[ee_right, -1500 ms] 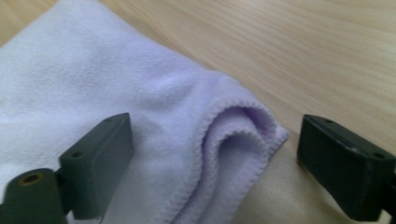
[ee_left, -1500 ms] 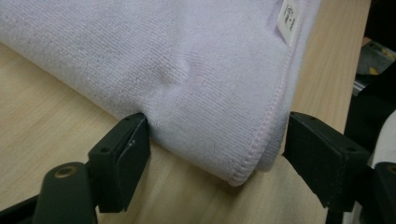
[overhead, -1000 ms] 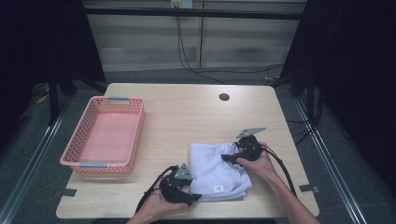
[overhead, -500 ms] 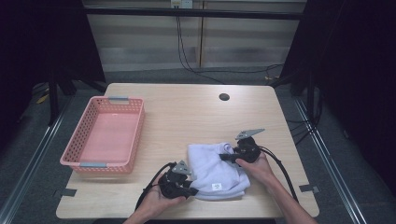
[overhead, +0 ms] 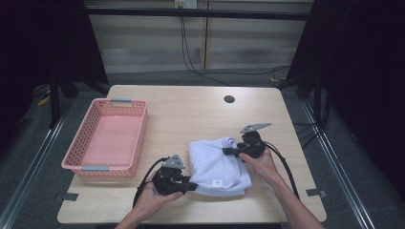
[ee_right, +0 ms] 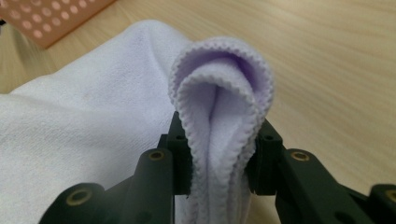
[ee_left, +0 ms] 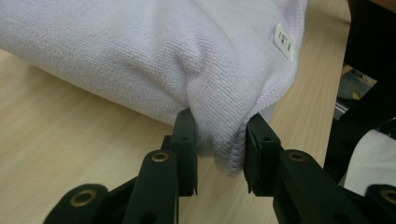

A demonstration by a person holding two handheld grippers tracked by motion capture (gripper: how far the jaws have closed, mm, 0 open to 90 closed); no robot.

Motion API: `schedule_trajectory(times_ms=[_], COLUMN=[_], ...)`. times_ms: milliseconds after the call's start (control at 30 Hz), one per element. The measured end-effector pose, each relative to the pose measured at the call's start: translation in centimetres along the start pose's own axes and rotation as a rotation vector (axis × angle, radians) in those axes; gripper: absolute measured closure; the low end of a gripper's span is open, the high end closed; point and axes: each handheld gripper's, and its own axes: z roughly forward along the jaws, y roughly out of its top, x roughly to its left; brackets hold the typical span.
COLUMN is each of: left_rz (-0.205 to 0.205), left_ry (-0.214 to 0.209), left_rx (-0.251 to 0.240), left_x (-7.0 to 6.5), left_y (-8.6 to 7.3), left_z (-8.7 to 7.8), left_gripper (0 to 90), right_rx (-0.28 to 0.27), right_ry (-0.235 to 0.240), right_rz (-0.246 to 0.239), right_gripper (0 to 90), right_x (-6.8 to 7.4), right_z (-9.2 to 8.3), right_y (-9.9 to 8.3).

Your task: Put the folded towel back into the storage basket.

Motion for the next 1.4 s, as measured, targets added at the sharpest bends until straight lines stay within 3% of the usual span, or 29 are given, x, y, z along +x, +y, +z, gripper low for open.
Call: schedule_trajectory(times_ms=[33, 200, 367, 800, 967, 1100, 1400], left_rz=[-0.013, 0.002, -0.021, -0.035, -0.054, -0.105, -0.116], left_ry=[0.004, 0.019, 0.023, 0.092, 0.118, 0.156, 0.212], left_rx=[-0.01, -0.071, -0.133, -0.194, -0.225, -0.263, -0.29], left_x=[0.1, 0.7, 1.7, 4.2, 5.2, 6.0, 7.2], left_y=[0.2, 1.5, 1.9, 2.1, 1.9, 1.2, -0.2], left_z=[-0.3, -2.3, -4.5, -8.6, -10.4, -11.8, -15.4], left_gripper=[69.3, 69.6, 69.5, 69.6, 69.8, 70.2, 70.2], right_rx=[-0.008, -0.038, -0.073, -0.11, -0.111, -0.113, -0.114], right_ry=[0.0, 0.004, 0.014, 0.046, 0.053, 0.055, 0.095], right_rz=[0.001, -0.001, -0.027, -0.034, -0.043, -0.047, -0.065], right_gripper=[67.3, 67.2, 67.2, 67.2, 67.3, 67.5, 67.6], right_x=[0.0, 0.1, 0.7, 1.9, 2.5, 3.4, 5.6], right_z=[-0.1, -0.4, -0.5, 1.6, 2.6, 3.7, 6.2], right_y=[0.3, 2.5, 5.2, 9.9, 11.5, 13.4, 16.4])
